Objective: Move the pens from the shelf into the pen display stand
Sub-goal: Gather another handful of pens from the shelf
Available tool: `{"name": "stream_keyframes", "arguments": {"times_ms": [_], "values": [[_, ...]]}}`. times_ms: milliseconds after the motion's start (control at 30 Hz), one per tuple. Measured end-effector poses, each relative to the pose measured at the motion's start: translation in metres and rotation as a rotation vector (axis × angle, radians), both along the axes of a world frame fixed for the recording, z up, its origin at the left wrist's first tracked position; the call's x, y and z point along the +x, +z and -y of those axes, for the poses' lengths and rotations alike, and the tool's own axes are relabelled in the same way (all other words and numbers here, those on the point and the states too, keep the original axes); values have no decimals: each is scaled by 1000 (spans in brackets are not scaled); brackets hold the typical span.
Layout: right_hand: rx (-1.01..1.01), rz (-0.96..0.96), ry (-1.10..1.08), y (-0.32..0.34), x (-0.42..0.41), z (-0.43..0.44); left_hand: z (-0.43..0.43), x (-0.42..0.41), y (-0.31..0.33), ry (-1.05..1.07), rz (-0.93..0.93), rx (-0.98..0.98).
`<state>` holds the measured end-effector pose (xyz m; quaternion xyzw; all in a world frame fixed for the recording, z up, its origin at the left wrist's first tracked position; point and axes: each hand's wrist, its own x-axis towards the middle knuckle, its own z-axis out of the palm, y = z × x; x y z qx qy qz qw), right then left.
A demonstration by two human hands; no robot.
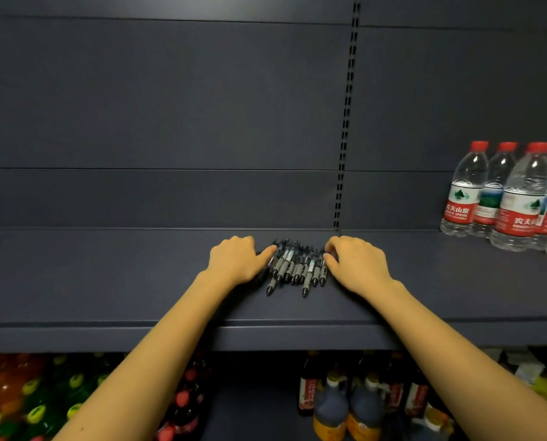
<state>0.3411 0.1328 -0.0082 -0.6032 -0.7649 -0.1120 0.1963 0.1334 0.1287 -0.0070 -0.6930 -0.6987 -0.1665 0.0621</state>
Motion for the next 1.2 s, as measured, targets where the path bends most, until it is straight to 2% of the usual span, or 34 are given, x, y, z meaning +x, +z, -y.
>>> {"name": "stream_keyframes", "arguments": {"times_ms": [133, 433, 600, 1067, 1200], "values": [[-35, -50, -8, 3, -1, -9, -4, 14, 3, 30, 139, -115], [-47, -60, 15, 1, -4, -18, -20, 28, 13, 66, 302, -301], [-23, -70, 31, 1, -6, -19, -25, 31, 13, 76, 417, -318], [-18, -68, 59, 1, -9, -16, -33, 31, 19, 140, 503, -372], [-19, -56, 65, 4, -10, -14, -37, 30, 15, 146, 529, -331]]}}
